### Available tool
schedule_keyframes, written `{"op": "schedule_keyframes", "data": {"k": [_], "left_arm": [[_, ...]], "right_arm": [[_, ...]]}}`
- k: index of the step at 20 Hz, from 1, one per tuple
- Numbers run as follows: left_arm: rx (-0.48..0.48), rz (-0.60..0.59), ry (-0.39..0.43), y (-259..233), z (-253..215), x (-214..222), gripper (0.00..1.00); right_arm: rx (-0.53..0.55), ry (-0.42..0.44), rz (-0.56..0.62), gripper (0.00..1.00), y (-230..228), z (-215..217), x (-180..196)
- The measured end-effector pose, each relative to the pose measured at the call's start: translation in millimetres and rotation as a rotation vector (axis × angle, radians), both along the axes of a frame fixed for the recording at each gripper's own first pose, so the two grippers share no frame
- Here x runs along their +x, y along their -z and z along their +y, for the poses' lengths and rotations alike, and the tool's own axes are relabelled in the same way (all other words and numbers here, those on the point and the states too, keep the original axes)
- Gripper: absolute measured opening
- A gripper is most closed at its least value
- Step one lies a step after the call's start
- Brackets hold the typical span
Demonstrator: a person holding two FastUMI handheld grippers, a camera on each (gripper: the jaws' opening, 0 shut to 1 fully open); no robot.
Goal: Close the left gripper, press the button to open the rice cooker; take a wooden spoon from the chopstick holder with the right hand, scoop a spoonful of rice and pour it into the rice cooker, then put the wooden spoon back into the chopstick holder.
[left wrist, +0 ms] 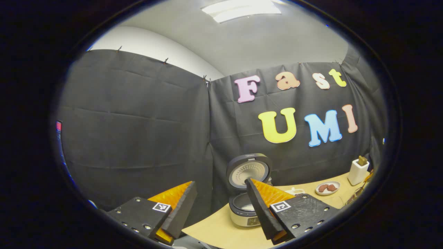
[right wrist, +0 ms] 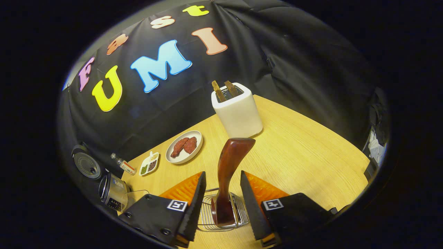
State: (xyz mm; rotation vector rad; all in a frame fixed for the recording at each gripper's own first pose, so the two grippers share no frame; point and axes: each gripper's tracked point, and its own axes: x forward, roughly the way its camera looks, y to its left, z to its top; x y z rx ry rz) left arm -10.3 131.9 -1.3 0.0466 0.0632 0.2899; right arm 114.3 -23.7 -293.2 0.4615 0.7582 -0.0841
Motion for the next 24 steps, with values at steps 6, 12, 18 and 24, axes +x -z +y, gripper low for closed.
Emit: {"op": "schedule_keyframes", "data": {"k": [6, 12, 18, 24], "left_arm": [[-0.010, 0.004, 0.001, 0.9, 3.2, 2.5, 0.87], [-0.020, -0.006, 0.017, -1.7, 4.9, 8.5, 0.87], [-0.042, -0.015, 0.049, 3.5, -0.3, 22.3, 0.87], [-0.069, -0.011, 0.073, 13.6, 4.1, 34.7, 0.87]], "right_arm": [[0.059, -0.005, 0.035, 0.24, 1.8, 7.5, 0.5], [-0.024, -0.024, -0.004, 0.14, -15.9, 7.2, -3.4], [-0.120, -0.063, -0.118, 0.13, -68.2, 11.9, 0.8], [-0.147, -0.138, -0.215, 0.13, -111.8, 51.9, 5.2]]}}
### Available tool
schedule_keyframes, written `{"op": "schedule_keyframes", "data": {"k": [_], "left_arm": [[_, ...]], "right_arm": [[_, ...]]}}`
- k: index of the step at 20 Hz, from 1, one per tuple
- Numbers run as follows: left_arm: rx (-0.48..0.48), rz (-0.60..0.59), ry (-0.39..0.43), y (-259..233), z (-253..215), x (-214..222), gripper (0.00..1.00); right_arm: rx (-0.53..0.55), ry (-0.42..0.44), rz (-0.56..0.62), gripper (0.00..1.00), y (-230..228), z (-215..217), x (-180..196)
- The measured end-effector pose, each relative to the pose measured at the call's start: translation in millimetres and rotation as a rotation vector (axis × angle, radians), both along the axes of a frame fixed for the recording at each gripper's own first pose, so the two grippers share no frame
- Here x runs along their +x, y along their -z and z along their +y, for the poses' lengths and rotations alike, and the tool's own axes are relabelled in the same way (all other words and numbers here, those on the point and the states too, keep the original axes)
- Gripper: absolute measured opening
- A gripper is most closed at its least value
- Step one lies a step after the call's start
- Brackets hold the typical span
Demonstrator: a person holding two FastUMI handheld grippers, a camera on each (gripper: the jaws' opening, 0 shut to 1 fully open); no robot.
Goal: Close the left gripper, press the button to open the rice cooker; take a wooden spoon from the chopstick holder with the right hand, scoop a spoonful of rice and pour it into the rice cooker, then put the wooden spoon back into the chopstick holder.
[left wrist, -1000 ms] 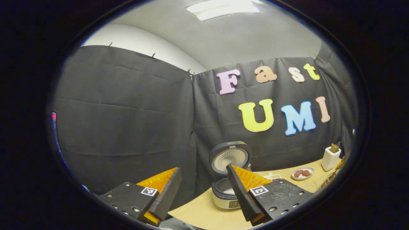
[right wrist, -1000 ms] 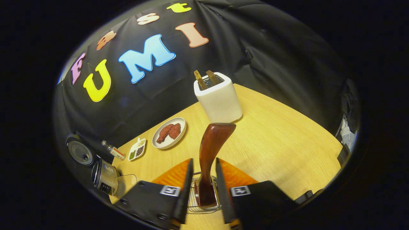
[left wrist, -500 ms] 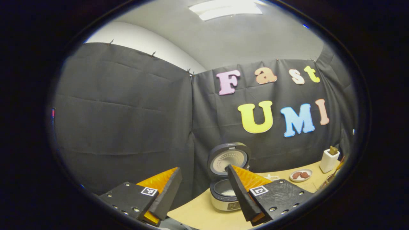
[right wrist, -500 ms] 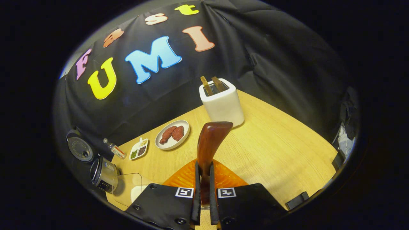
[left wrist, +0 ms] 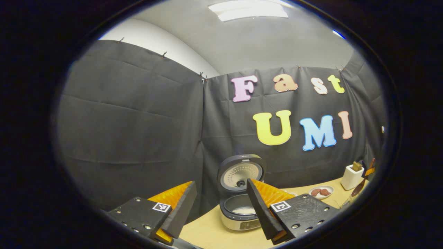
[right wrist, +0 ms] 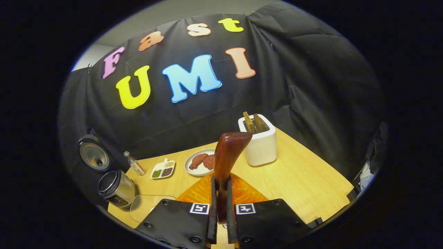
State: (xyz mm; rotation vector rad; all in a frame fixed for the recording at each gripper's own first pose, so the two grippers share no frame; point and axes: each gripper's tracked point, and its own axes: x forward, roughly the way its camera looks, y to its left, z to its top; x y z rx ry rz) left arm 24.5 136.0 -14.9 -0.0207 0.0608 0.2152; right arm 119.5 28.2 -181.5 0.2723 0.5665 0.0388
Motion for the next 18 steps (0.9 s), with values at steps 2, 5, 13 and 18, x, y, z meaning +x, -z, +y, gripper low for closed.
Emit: {"op": "schedule_keyframes", "data": {"k": [2, 5, 13, 18], "left_arm": [[-0.005, -0.001, -0.002, 0.3, 6.5, 3.1, 0.87], [-0.012, -0.004, -0.012, 1.9, 20.2, 5.8, 0.87], [-0.013, 0.010, -0.049, 13.5, 59.5, 12.2, 0.89], [-0.016, 0.027, -0.051, 24.8, 76.0, 15.3, 0.88]], "right_arm": [[0.008, -0.024, -0.016, 0.13, -7.9, 19.4, 3.7], [0.031, -0.073, -0.040, 0.13, -16.8, 55.5, 5.5], [-0.009, -0.188, -0.067, 0.13, -6.9, 133.2, -0.4], [-0.153, -0.265, -0.096, 0.13, 16.9, 167.6, -9.2]]}}
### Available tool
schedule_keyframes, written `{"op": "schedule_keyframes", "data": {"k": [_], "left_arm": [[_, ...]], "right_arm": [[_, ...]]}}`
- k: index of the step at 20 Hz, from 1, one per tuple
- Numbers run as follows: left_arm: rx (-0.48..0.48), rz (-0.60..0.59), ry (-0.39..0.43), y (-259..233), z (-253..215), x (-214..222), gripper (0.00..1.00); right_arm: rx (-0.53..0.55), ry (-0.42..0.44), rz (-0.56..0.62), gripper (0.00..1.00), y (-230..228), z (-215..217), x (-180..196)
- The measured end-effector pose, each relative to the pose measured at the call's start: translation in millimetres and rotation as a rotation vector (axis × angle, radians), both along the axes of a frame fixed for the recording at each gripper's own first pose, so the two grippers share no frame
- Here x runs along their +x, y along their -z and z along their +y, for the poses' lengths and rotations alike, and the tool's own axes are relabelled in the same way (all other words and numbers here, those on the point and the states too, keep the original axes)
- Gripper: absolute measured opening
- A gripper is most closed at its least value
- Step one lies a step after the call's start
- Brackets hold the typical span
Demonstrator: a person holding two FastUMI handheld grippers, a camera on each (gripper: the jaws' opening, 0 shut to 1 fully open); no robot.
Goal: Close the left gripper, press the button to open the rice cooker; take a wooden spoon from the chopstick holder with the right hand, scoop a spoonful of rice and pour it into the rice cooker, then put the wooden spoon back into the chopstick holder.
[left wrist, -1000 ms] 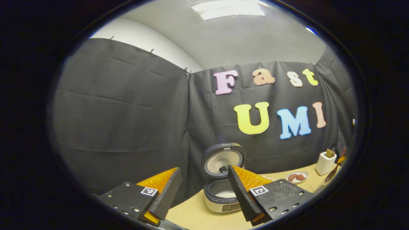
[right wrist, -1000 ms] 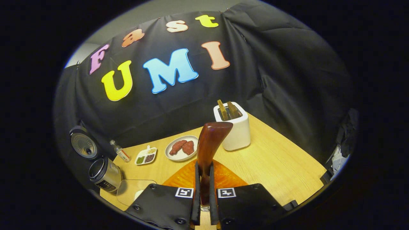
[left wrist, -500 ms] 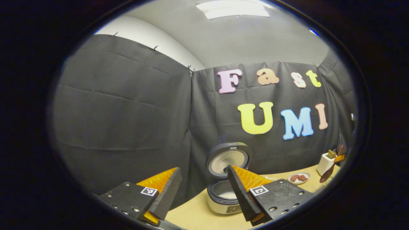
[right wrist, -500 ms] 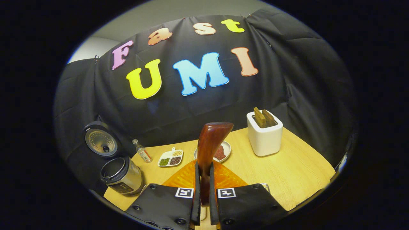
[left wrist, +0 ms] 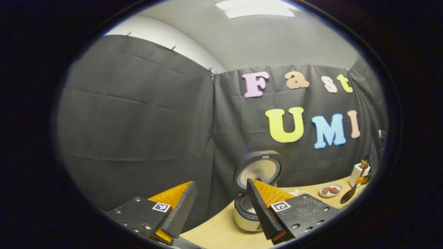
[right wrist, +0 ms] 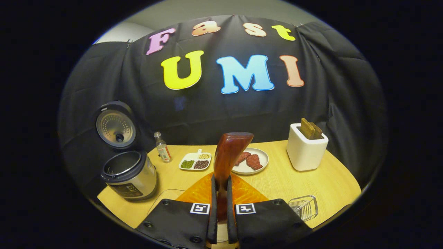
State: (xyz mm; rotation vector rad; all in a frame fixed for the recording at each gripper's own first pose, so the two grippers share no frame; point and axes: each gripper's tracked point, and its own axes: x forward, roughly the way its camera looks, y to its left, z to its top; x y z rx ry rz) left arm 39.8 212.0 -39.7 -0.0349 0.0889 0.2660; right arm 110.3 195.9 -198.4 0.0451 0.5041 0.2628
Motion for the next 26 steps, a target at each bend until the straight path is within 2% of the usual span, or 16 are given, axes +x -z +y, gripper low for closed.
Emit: {"op": "schedule_keyframes", "data": {"k": [2, 3, 6, 9, 14, 19, 26], "left_arm": [[-0.001, 0.008, 0.000, 6.4, 4.5, 5.7, 0.89], [-0.003, 0.013, -0.001, 9.8, 7.2, 6.5, 0.89], [-0.004, 0.020, -0.002, 15.0, 15.1, 10.1, 0.87], [0.008, 0.035, -0.007, 22.6, 24.3, 10.8, 0.87], [0.011, 0.051, -0.021, 28.1, 36.4, 12.6, 0.87], [0.014, 0.052, -0.019, 28.8, 35.0, 13.0, 0.87], [0.018, 0.048, -0.009, 26.4, 28.7, 12.0, 0.87]], "right_arm": [[-0.093, -0.042, -0.038, 0.10, 9.8, 11.7, -2.1], [-0.143, -0.060, -0.060, 0.13, 15.1, 16.5, -2.3], [-0.258, -0.113, -0.093, 0.13, 32.7, 30.9, -4.9], [-0.334, -0.141, -0.103, 0.11, 49.0, 38.3, -3.6], [-0.402, -0.166, -0.087, 0.13, 73.4, 46.6, -7.9], [-0.384, -0.190, -0.067, 0.14, 82.6, 62.8, -14.9], [-0.225, -0.185, 0.039, 0.13, 88.5, 82.6, -31.7]]}}
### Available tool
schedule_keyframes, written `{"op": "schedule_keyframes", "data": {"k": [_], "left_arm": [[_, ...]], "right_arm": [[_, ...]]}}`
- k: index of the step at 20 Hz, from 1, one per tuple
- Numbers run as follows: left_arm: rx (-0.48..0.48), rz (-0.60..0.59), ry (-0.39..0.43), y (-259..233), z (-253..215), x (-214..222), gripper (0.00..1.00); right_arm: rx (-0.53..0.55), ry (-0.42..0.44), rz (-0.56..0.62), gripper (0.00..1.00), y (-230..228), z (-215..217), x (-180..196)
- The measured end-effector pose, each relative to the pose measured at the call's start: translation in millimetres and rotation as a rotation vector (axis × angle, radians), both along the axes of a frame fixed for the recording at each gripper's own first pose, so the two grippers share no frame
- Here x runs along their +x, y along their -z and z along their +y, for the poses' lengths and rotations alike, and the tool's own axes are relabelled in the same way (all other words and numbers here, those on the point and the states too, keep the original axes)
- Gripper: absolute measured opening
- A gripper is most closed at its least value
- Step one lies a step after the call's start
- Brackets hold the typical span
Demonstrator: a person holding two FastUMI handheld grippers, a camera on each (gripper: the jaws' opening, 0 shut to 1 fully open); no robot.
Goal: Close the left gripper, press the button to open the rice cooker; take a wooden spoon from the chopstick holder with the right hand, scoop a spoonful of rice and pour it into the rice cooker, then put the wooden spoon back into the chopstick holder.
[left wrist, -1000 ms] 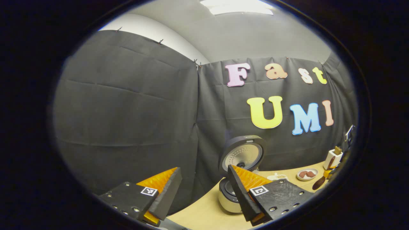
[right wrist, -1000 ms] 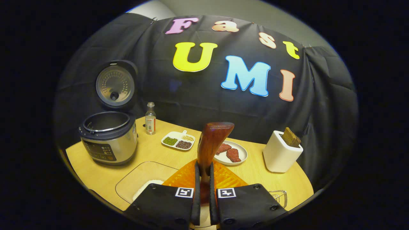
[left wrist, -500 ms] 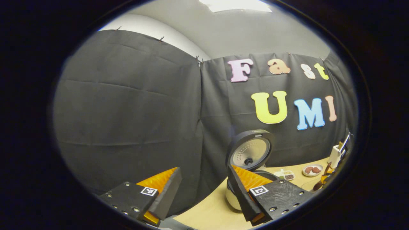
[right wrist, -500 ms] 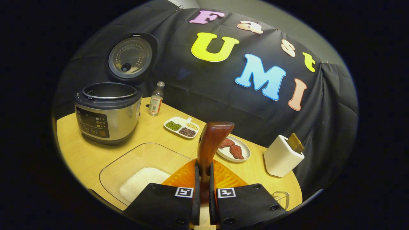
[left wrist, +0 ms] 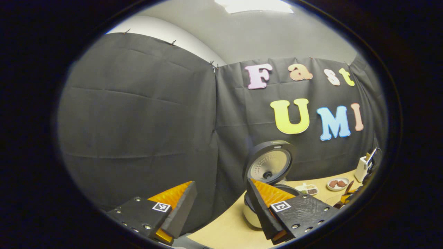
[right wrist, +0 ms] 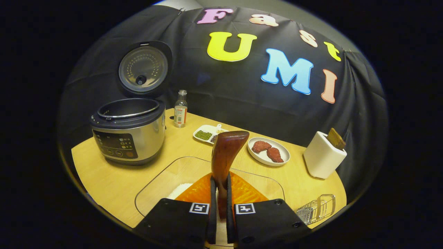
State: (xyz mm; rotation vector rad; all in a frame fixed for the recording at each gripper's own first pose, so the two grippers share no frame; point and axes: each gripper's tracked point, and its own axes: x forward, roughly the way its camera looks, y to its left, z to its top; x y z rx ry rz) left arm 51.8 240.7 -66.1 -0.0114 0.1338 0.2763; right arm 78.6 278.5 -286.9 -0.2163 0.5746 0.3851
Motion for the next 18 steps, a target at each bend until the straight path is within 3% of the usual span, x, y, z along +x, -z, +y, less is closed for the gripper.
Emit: {"op": "schedule_keyframes", "data": {"k": [9, 18], "left_arm": [[-0.005, -0.008, 0.002, -3.2, -8.1, -4.6, 0.87], [0.004, -0.026, 0.014, -13.0, -18.3, -2.6, 0.87]], "right_arm": [[0.365, 0.160, 0.262, 0.14, -2.9, 3.5, -6.6], [0.709, 0.417, 0.493, 0.13, 11.7, -34.5, 0.6]]}}
